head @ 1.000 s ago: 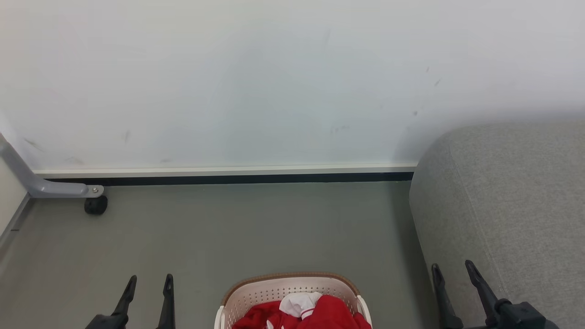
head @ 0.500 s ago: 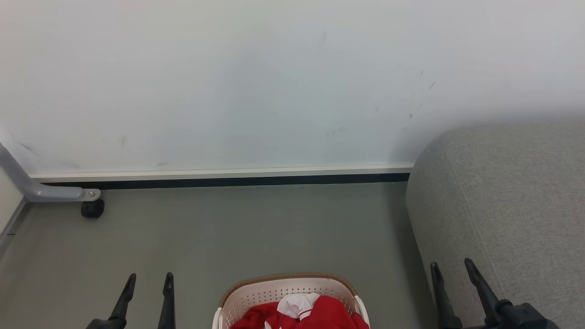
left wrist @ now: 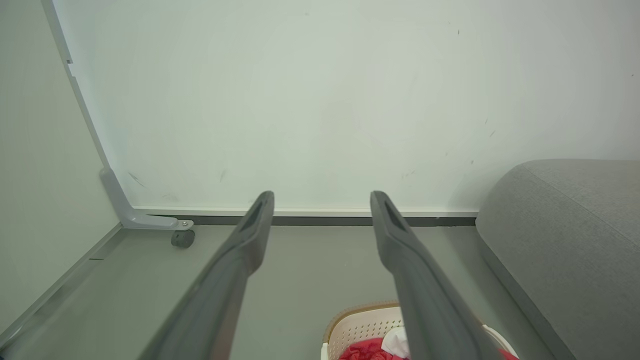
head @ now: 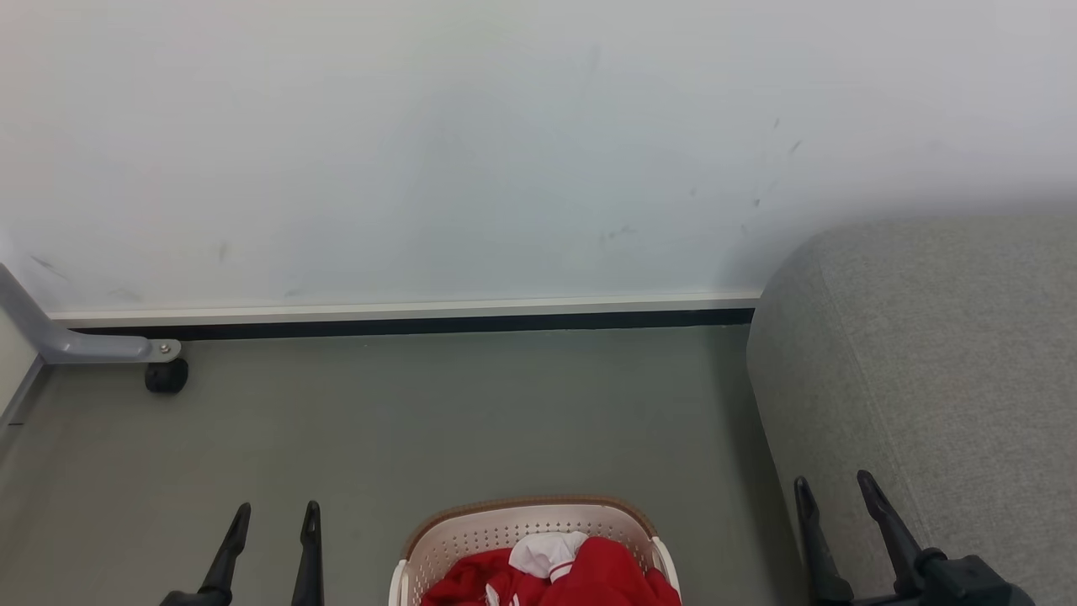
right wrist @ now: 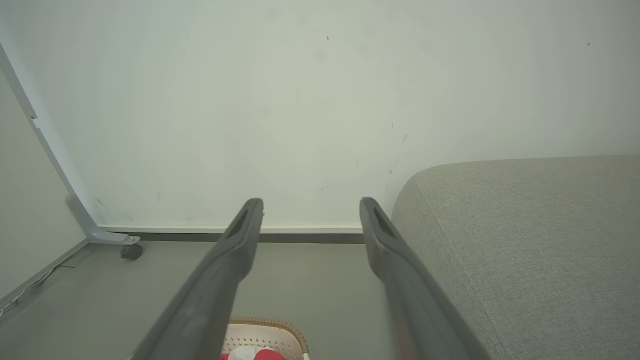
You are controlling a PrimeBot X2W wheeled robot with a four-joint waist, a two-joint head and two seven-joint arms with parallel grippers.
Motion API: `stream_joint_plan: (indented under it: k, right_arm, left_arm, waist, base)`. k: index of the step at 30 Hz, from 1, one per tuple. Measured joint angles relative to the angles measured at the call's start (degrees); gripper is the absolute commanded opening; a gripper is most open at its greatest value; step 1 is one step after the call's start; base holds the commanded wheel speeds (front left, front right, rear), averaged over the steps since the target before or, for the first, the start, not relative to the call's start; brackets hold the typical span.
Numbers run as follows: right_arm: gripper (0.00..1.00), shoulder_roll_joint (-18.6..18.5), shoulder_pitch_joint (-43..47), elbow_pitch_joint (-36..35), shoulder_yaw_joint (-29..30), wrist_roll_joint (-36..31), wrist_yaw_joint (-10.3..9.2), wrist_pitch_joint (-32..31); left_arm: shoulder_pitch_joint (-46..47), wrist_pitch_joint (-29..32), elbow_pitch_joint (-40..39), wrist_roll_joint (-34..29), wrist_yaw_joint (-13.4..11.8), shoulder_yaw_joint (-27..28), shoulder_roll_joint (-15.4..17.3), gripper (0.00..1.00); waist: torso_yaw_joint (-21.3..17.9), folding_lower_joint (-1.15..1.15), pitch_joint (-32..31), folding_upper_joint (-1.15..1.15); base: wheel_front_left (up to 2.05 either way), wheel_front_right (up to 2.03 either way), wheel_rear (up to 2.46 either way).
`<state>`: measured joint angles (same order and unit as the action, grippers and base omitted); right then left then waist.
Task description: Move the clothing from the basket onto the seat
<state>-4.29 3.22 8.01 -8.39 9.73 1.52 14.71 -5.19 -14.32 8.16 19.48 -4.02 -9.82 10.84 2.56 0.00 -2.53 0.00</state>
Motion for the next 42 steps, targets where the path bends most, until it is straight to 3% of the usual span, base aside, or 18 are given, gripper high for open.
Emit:
stream_joint_plan:
  k: [19,42]
  right_arm:
    - [1.0,-1.48,-4.36,-4.43,1.01,-0.41,0.33,0.0]
    - [1.0,-4.72,-18.51,-7.98,3.42,-1.71,1.0,0.01]
  left_arm:
    - [3.67,0.0,0.51,-1.83,1.08,-2.46,-0.85,1.0]
    - [20.15,4.5,18.33,-6.13,4.36,-13.55,-6.98,1.0]
  waist:
    - [-0.97,0.0,7.15,0.0]
    - [-6.09,0.01,23.6,0.01]
  base:
    - [0.0,0.0,0.0]
    - [0.0,0.0,0.0]
